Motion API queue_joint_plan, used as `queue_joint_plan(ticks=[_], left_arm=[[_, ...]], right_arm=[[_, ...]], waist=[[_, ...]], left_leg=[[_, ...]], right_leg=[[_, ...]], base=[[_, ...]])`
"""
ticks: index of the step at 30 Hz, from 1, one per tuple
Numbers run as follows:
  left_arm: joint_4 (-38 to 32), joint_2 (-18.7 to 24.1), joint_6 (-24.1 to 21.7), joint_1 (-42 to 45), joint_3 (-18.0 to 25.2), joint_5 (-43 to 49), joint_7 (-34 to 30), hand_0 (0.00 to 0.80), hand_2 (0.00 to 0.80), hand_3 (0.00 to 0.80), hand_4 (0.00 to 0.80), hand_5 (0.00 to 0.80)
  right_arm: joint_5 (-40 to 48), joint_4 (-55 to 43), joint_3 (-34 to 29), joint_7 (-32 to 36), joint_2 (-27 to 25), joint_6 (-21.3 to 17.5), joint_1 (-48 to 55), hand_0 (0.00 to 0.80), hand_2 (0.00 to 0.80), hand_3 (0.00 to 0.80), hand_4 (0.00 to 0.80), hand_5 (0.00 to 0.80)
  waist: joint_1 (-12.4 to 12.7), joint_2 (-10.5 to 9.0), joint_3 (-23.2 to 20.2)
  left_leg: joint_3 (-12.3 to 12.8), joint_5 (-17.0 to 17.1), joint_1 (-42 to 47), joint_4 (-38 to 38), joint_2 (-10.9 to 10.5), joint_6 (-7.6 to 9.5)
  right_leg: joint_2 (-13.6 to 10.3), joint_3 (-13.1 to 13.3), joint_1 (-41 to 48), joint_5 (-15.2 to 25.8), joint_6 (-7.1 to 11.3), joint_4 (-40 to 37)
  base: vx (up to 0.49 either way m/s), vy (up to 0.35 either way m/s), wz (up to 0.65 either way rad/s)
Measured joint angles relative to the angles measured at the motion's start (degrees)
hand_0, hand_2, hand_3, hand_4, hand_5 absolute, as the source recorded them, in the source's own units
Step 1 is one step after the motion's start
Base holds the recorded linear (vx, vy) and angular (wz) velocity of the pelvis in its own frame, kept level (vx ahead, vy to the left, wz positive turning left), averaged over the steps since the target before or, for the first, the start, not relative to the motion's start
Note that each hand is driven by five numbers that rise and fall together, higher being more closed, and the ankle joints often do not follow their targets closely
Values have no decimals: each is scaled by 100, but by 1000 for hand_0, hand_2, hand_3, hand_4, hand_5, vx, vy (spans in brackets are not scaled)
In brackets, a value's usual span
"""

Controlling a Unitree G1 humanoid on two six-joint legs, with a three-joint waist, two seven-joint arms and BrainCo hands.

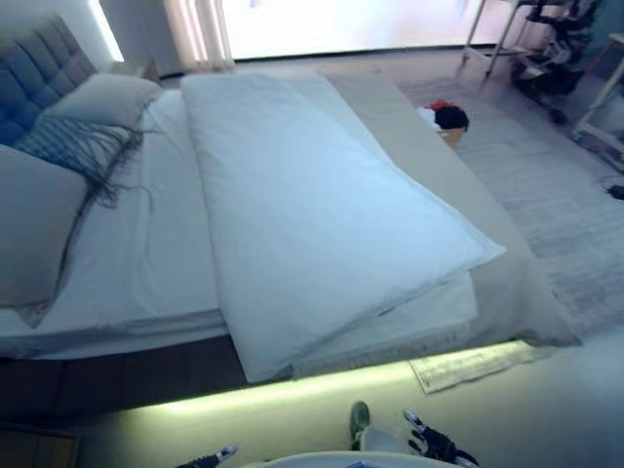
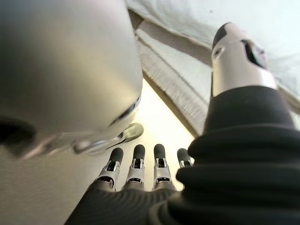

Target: Make the bed neatly

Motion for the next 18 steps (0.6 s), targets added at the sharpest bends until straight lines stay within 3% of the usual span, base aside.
queue_joint_plan(ticks=[2,7,8,10,11,14,16,18], left_arm=[[6,-31,-1,4,-1,12,0,0,0,0,0,0],[28,-21,28,-13,-3,45,-18,0,0,0,0,0],[59,12,30,-51,-2,52,-20,0,0,0,0,0],[172,138,2,-31,22,104,-15,0,0,0,0,0],[104,154,-55,-101,129,108,-21,0,0,0,0,0],[89,70,-40,-83,98,118,-33,0,0,0,0,0],[74,95,-32,-96,97,134,-42,0,0,0,0,0],[101,71,-31,-115,-27,216,-40,0,0,0,0,0]], right_arm=[[2,-139,-1,20,-44,-15,-39,0,0,0,0,0],[-118,-177,12,117,-143,-87,-207,0,0,0,0,0],[-133,-178,12,124,-118,-82,-214,0,0,0,0,0],[-157,-151,49,146,-47,-78,-188,0,0,0,0,0],[-154,-135,147,138,-32,-80,-186,0,0,0,0,0],[-99,-116,400,126,-112,-65,-261,0,0,0,0,0],[-72,-120,510,101,-54,-2,-309,0,0,0,0,0],[212,-145,566,22,-152,9,-248,0,0,0,0,0]], waist=[[11,42,-23],[132,84,-61],[125,14,-53],[303,-240,-90],[391,-397,-25],[428,-190,20],[427,-172,58],[363,63,125]], left_leg=[[129,12,63,123,69,-21],[106,15,58,357,221,-54],[83,16,-137,749,195,-409],[-63,151,-966,2276,31,-616],[-157,190,-1465,3036,25,-680],[-149,189,-1810,2143,186,-644],[-25,256,-1867,1711,218,-536],[-25,422,-1842,1524,248,-267]], right_leg=[[121,-9,116,-75,-171,-3],[248,-108,282,-193,-268,-69],[202,-155,335,-223,-287,-162],[11,-156,458,-229,-280,-430],[-95,-122,523,-160,-392,-536],[-62,-329,418,-115,-403,-442],[-56,-439,232,-112,-378,-237],[129,-477,181,-188,-299,-21]], base=[[257,-82,16],[172,-69,6],[60,-35,22],[62,95,0],[59,194,-26],[80,172,-19],[94,69,-48],[9,8,-20]])
